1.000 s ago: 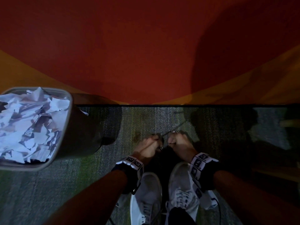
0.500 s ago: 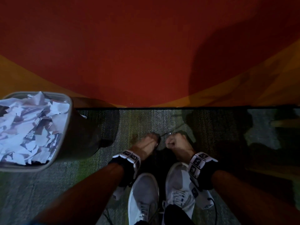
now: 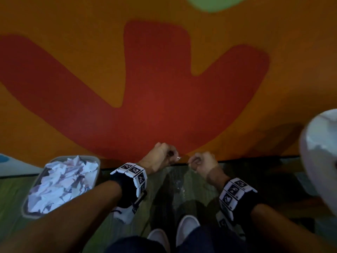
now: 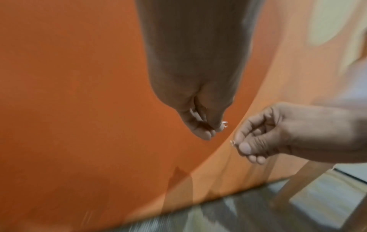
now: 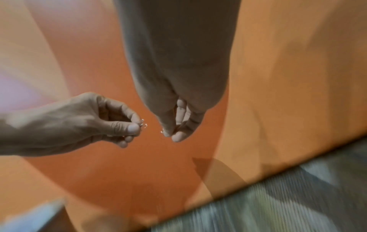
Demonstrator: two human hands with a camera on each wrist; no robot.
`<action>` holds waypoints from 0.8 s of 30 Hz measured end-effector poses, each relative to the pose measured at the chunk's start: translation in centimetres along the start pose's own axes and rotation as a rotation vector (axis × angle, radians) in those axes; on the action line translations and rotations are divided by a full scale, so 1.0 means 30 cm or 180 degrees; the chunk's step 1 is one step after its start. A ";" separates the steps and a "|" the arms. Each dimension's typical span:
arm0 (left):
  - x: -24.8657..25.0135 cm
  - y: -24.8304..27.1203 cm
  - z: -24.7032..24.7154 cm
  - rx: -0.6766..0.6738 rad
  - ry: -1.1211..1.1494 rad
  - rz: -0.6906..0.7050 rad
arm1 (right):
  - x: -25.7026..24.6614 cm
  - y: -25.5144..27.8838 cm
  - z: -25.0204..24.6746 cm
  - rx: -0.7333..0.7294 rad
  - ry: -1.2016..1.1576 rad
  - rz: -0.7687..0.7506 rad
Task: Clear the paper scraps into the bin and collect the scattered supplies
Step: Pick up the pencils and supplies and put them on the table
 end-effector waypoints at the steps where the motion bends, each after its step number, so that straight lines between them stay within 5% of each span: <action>1: 0.072 0.017 -0.045 0.0065 -0.0171 0.0130 | -0.037 0.025 -0.052 0.0144 -0.0093 -0.0021; 13: 0.933 0.233 -0.304 0.0486 -0.0732 0.1410 | -0.406 0.504 -0.722 0.1452 0.0551 -0.0605; 17: 1.192 0.284 -0.259 0.0501 -0.0618 0.1787 | -0.449 0.691 -0.937 0.1946 0.0706 -0.0600; 24: 1.517 0.335 -0.032 0.0048 -0.0587 0.2221 | -0.354 0.977 -1.225 0.2050 0.1221 -0.0143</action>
Point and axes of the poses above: each hand's wrist, its own y-axis away from the middle knuckle, its own z-axis out of the palm, x = y × z, the point moved 5 cm from there along -y, towards the middle knuckle, and after that the axes turned 7 degrees about -z, right-handed, at the moved point
